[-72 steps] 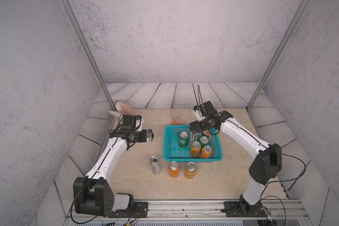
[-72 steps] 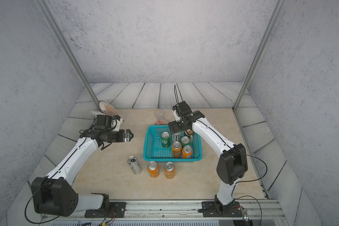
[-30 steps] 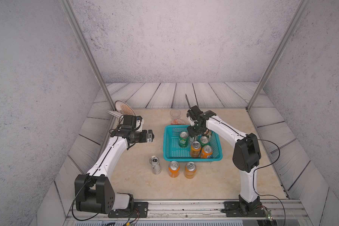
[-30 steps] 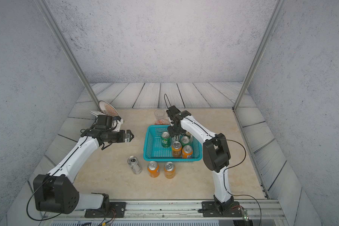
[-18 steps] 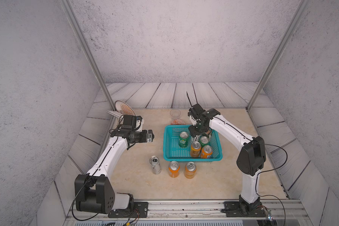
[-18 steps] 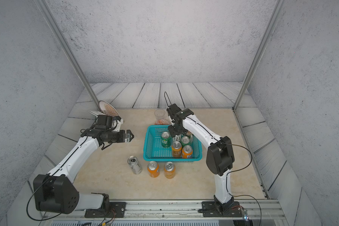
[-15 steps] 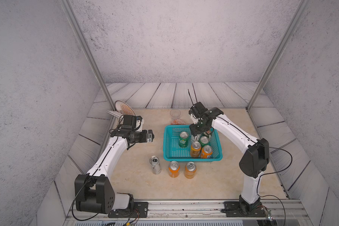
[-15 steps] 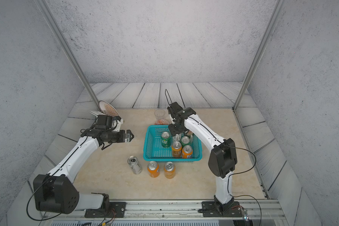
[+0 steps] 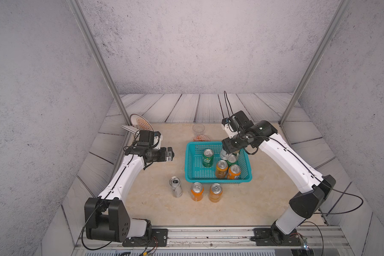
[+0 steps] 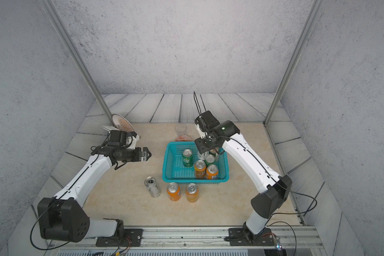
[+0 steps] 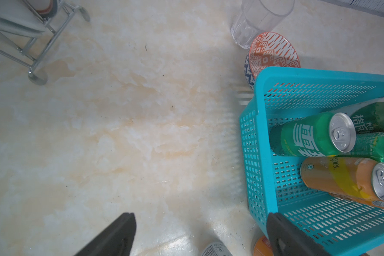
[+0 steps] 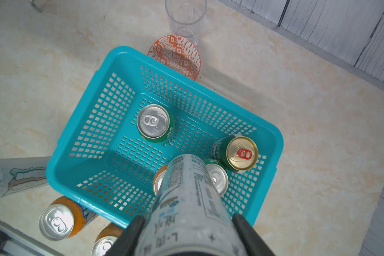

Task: Take out the drinks from the basket
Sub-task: Pick up the drink from the basket.

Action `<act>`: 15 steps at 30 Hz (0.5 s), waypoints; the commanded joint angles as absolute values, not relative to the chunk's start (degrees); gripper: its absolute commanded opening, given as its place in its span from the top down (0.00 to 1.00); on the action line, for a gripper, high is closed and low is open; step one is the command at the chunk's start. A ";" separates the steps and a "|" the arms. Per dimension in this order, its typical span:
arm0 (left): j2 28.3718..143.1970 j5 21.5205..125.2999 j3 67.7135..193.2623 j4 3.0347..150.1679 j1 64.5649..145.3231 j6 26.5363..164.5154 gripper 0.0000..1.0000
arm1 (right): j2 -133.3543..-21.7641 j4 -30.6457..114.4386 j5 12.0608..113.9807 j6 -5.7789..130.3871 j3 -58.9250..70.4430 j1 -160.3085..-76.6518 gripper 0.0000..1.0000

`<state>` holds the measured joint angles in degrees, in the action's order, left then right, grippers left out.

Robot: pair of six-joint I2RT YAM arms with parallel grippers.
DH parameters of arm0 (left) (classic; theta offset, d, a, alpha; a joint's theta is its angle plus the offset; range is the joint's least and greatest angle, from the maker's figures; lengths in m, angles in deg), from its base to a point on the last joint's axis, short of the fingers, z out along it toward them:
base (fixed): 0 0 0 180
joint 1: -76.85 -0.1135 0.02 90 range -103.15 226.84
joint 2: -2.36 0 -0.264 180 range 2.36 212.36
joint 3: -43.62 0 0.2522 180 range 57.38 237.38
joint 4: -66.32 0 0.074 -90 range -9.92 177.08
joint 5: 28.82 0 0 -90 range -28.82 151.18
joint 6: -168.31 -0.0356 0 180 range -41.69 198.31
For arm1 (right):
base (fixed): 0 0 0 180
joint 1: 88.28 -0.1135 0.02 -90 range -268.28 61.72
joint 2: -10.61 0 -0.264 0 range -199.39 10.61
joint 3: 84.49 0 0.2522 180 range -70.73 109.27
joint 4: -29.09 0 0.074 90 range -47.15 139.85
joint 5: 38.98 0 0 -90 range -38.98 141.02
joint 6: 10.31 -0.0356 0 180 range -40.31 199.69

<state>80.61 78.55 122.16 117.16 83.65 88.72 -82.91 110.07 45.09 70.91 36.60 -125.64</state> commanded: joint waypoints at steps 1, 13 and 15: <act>79.96 78.50 123.29 117.79 82.97 87.89 0.01 | -76.45 111.06 43.34 70.40 37.65 -127.20 0.48; 80.14 78.85 123.28 117.79 82.88 88.00 0.01 | -67.25 115.84 43.23 66.46 31.36 -132.41 0.50; 80.14 78.93 123.30 117.79 82.85 88.04 0.01 | -65.62 115.50 44.02 66.37 29.55 -133.20 0.51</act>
<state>80.61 78.59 122.16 117.16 83.59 88.68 -69.29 116.52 44.63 67.77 30.59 -132.29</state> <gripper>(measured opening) 0.987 0.608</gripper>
